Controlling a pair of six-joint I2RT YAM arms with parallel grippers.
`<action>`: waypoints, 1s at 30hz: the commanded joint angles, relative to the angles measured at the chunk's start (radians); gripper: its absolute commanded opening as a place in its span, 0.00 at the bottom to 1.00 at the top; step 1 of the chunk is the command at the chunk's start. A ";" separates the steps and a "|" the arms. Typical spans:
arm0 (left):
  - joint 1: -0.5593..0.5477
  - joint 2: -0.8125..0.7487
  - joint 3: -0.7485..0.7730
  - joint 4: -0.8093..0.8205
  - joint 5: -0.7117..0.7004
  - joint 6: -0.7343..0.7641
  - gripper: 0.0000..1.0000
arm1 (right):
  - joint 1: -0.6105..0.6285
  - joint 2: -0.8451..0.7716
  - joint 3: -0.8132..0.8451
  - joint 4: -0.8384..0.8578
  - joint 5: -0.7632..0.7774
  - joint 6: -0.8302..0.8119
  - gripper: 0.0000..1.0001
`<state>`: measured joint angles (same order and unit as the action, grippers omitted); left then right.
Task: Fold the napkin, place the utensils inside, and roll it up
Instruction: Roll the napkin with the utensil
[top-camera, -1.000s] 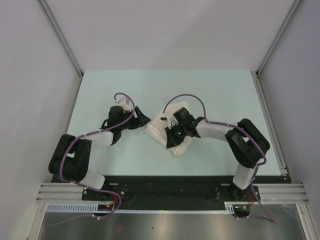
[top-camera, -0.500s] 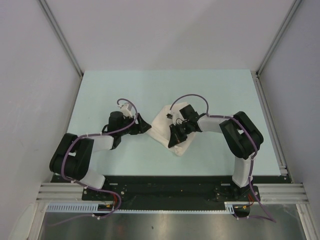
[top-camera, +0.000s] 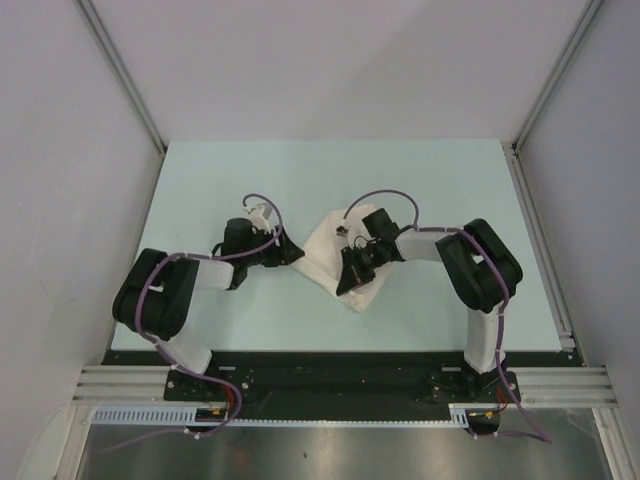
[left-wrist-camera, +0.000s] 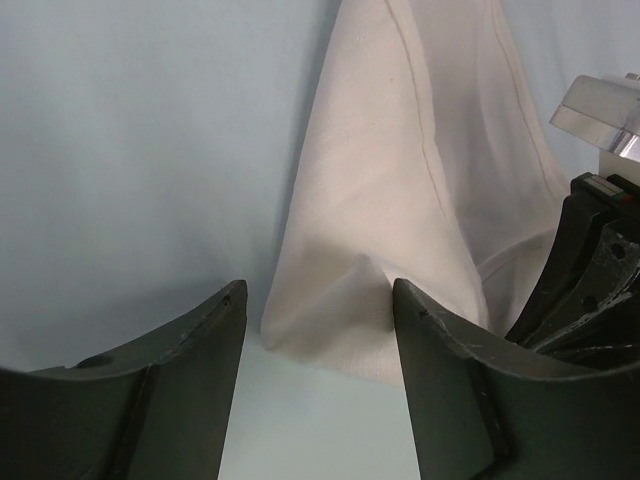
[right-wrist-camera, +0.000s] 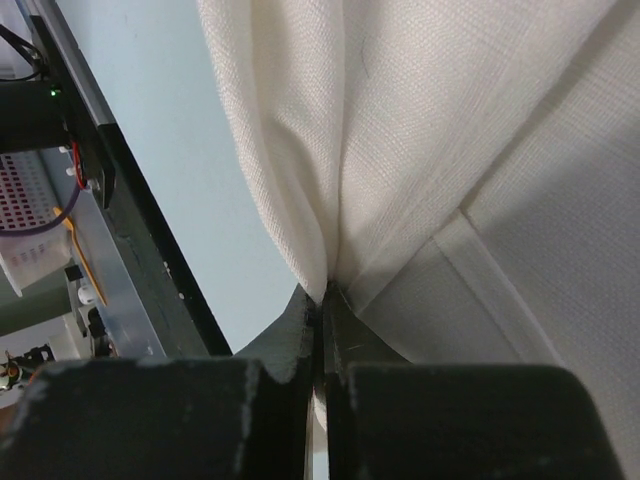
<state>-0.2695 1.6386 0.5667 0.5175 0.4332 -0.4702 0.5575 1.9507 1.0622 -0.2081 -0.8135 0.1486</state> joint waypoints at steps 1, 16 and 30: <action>0.006 0.039 0.038 0.049 0.048 0.021 0.64 | -0.018 0.040 0.016 -0.010 0.019 0.005 0.00; -0.016 0.133 0.076 0.076 0.110 0.012 0.22 | -0.031 0.039 0.021 -0.028 0.014 0.002 0.00; -0.016 0.147 0.088 -0.002 0.096 -0.028 0.00 | 0.004 -0.251 0.168 -0.287 0.361 -0.026 0.54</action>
<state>-0.2813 1.7741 0.6247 0.5556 0.5121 -0.4820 0.5335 1.8431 1.1500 -0.3946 -0.6495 0.1455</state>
